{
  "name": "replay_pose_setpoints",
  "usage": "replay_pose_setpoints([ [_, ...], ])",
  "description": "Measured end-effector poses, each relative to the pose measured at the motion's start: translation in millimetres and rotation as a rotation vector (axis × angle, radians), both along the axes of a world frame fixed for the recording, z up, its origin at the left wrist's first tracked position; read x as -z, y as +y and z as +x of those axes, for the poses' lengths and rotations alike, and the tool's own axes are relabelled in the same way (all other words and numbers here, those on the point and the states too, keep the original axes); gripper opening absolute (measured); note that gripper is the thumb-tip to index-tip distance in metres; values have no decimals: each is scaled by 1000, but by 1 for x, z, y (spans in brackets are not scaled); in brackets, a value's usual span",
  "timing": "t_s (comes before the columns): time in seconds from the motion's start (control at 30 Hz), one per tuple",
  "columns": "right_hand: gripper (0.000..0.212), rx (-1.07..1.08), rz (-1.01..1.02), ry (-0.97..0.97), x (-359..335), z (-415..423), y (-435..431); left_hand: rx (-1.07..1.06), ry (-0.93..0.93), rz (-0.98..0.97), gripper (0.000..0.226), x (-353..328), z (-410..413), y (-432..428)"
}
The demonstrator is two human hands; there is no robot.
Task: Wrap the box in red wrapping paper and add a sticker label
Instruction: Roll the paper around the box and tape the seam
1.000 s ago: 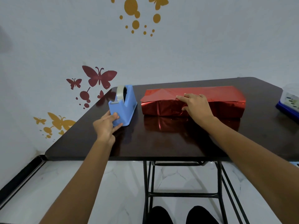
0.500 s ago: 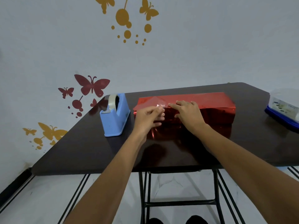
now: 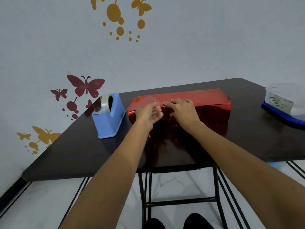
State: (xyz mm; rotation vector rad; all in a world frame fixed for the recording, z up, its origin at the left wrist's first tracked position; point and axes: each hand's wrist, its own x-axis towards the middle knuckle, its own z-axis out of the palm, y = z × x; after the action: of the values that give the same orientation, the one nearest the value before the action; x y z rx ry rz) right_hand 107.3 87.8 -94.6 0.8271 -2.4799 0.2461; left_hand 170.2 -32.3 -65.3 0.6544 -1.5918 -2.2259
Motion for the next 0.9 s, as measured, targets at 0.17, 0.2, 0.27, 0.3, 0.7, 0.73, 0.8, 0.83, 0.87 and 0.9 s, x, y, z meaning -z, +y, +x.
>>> replay_pose_setpoints([
  [0.17,55,-4,0,0,0,-1,0,-10,-23,0,17,3,-2,-1],
  [0.2,55,-5,2,1,1,-1,0,-13,-27,-7,17,4,-2,-2],
  [0.27,55,-10,-9,-2,2,-1,0,-5,-34,-22,16,4,-3,-4],
  [0.3,54,-10,-8,-1,2,-1,0,0,-36,-30,16,3,-3,-5],
  [0.7,54,-6,-2,0,1,2,1,8,-19,-87,27,14,0,-5],
  [0.73,54,-7,0,-1,1,2,1,7,-21,-92,28,15,0,-5],
  [0.8,54,-11,1,0,2,1,1,8,-30,-103,28,17,0,-7],
  [0.83,54,-12,1,-3,2,1,2,14,-30,-108,26,18,0,-8],
  [0.87,54,-12,1,-8,2,0,2,24,-23,-113,24,20,0,-8],
  [0.9,54,-12,2,-12,2,-1,2,39,-7,-115,21,21,0,-9],
])
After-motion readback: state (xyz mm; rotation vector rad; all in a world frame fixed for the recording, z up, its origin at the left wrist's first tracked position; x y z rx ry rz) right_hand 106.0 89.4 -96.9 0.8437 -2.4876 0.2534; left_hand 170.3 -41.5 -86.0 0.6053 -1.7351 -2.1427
